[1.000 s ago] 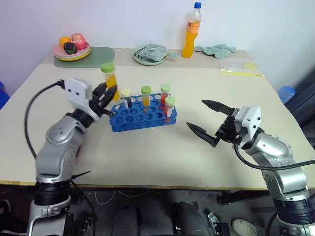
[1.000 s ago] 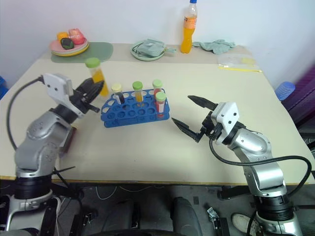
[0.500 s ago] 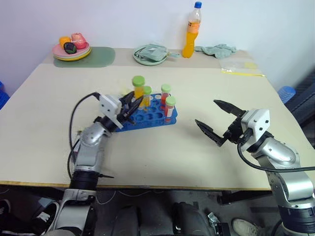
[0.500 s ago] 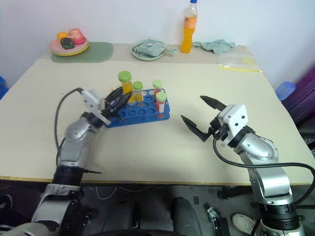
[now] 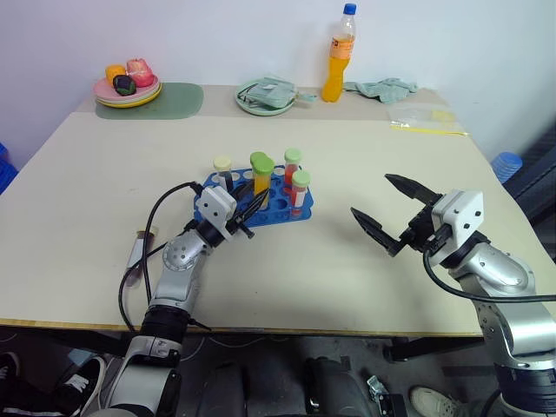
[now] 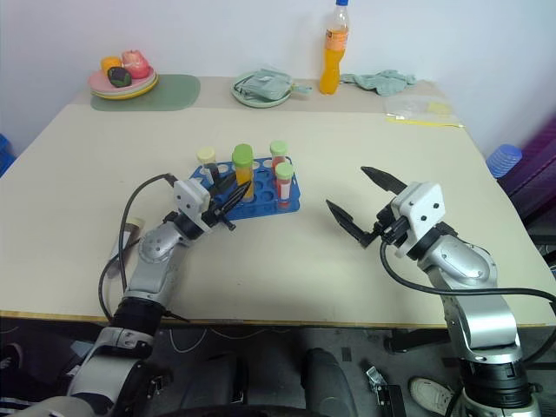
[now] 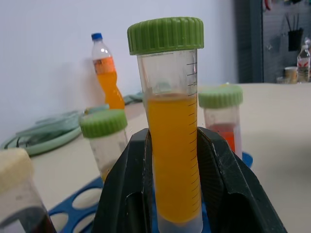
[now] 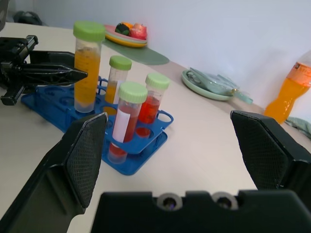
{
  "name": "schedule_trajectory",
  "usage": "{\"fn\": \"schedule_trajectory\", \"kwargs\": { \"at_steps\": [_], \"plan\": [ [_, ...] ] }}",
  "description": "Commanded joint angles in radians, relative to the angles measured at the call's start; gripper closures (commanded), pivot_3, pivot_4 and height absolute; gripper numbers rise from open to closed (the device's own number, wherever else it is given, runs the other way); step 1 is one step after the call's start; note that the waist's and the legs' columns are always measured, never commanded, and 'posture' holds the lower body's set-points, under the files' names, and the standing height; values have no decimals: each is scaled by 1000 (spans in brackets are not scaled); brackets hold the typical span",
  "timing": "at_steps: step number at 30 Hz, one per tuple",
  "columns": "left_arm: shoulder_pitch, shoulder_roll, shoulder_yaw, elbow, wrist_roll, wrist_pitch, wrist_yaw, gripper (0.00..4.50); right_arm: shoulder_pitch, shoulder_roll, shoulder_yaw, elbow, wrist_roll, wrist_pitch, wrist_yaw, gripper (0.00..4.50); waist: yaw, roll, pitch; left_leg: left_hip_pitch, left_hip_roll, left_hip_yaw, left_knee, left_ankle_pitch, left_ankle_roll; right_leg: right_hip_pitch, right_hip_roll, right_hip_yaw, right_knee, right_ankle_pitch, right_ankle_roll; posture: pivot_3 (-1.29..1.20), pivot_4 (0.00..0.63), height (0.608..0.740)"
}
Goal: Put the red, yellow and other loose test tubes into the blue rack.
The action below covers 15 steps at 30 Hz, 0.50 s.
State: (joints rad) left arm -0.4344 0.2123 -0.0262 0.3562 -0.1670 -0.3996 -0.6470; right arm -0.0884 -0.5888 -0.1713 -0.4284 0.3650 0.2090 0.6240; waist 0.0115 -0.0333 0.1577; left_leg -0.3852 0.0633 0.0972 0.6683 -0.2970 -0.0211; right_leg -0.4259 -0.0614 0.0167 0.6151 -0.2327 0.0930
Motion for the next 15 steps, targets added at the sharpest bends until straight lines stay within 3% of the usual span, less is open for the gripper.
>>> {"fn": "schedule_trajectory", "kwargs": {
  "at_steps": [1, 15],
  "plan": [
    [15, -3, -9, -1, 15, -28, 9, 3761, -8, -5, -29, -21, -4, -22, -7, 0, 0, 0, 0, 0, 0, 0, 0, 0, 0, 0, 0, 0, 0, 0, 0, 0, 150, 740],
    [14, -43, -21, 50, 1, -35, -22, 3761, -24, -4, -24, -22, -25, -25, -9, 0, 0, 2, -2, 0, 0, 0, 0, 0, 0, 0, 0, 0, 0, 0, 0, 0, 150, 740]
  ]
}}
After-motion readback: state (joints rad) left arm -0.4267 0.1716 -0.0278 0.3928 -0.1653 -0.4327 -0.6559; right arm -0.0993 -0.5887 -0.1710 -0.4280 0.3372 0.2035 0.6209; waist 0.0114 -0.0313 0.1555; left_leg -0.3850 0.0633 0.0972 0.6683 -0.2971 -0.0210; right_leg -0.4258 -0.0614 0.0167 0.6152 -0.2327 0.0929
